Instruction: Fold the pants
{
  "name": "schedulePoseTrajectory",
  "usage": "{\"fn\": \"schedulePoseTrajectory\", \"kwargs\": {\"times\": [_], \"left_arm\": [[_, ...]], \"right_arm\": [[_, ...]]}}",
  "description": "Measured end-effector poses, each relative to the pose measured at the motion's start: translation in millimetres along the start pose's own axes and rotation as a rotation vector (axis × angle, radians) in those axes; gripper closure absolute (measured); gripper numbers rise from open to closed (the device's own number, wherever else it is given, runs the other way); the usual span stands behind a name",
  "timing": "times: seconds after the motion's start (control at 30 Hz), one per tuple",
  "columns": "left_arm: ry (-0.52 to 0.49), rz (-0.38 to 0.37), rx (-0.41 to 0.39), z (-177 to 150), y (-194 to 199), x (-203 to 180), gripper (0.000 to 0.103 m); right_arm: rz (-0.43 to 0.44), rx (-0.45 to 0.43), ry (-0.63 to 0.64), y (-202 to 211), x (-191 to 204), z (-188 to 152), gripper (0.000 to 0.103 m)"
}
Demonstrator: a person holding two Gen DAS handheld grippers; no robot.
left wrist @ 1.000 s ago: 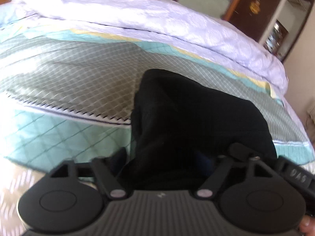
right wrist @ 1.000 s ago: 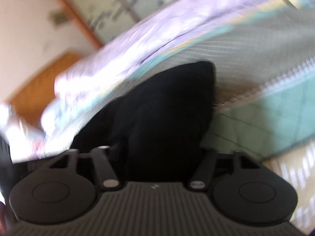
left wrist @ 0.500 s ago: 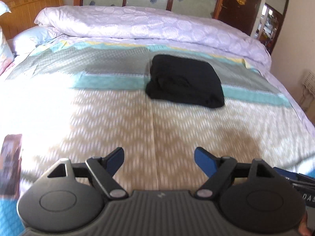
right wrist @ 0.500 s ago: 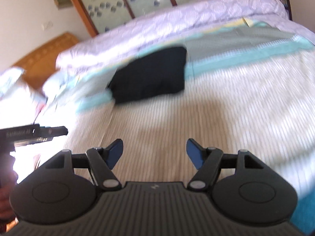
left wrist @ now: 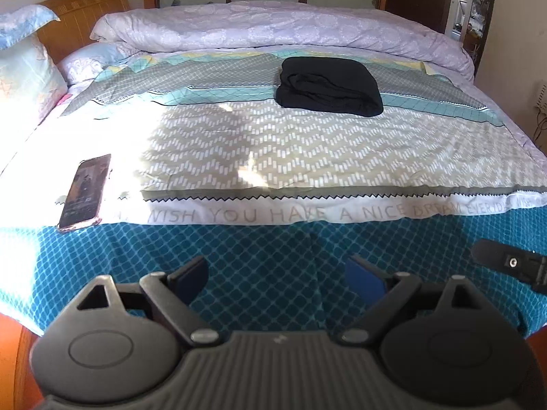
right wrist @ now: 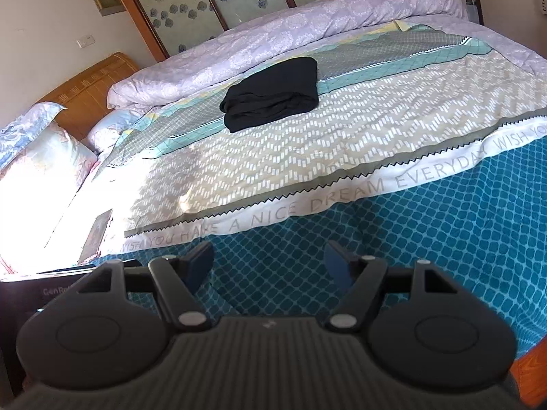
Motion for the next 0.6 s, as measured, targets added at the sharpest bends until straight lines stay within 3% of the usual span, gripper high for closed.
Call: {"fn": "schedulePoseTrajectory", "kwargs": {"times": [0.17,0.23,0.6], "left_arm": [[-0.012,0.024,-0.033,3,13,1,0.011],[-0.023,0.016,-0.033,3,15,-1,0.006],[-0.031,0.02,0.028,0,6,-2,0.0]], "right_arm": [[0.011,0.008,0.022,7,10,-13,0.029],[0.015,0.015,0.03,9,12,-17,0.029],[0.004,0.042,0.029,5,12,-23,0.029]]}}
Point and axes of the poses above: each gripper's, at about its wrist camera, not at the fingertips, and y roughly against the way its jaws point, x to its left, z to its top, the point moved 3 cm from there along -y, roughly the way its jaws point
